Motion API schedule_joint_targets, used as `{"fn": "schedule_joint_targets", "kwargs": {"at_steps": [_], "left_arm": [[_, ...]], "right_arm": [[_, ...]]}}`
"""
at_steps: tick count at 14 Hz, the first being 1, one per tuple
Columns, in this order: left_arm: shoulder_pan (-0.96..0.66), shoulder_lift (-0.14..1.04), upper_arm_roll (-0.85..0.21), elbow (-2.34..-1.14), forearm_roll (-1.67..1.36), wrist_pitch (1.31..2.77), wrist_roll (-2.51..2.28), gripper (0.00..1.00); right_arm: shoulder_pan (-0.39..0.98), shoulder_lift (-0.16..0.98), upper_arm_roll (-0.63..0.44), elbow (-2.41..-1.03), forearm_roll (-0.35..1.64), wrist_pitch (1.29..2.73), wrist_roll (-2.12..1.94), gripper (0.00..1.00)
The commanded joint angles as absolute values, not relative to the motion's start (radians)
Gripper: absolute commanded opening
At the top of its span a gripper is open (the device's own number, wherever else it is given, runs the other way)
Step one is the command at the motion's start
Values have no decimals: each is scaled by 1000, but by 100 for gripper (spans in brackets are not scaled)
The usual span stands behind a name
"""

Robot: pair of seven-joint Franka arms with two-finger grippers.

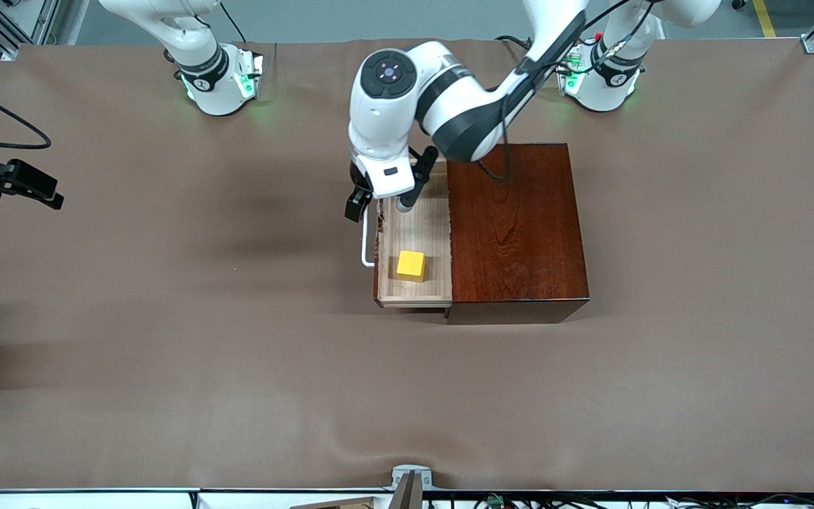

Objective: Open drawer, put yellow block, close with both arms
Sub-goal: 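Move the left gripper down to the front of the open drawer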

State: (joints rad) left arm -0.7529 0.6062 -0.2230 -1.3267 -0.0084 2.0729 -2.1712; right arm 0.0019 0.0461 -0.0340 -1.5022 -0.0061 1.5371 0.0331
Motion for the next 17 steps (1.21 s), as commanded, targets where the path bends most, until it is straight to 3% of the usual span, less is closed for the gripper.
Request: {"fn": "schedule_joint_targets", "kwargs": {"at_steps": [1,4,11,17], "left_arm": [[-791,658,-180,-1273,-3,2106,-2357,100],[-850,689,-106,-1267,-6,2128,-2479,100],[-847,747,-83,-1261,-8,2216,-2499,100],[-850,750,-77,-1270,0,2200,-2458,100]], "right_arm": [[-15,32,-25,-1513,-11,1551,0,100],[-17,32,-25,-1516,-9,1552,0,100],[-17,32,-26,-1520,25,1551,11,100],[-15,32,-26,-1520,26,1546,14,100]]}}
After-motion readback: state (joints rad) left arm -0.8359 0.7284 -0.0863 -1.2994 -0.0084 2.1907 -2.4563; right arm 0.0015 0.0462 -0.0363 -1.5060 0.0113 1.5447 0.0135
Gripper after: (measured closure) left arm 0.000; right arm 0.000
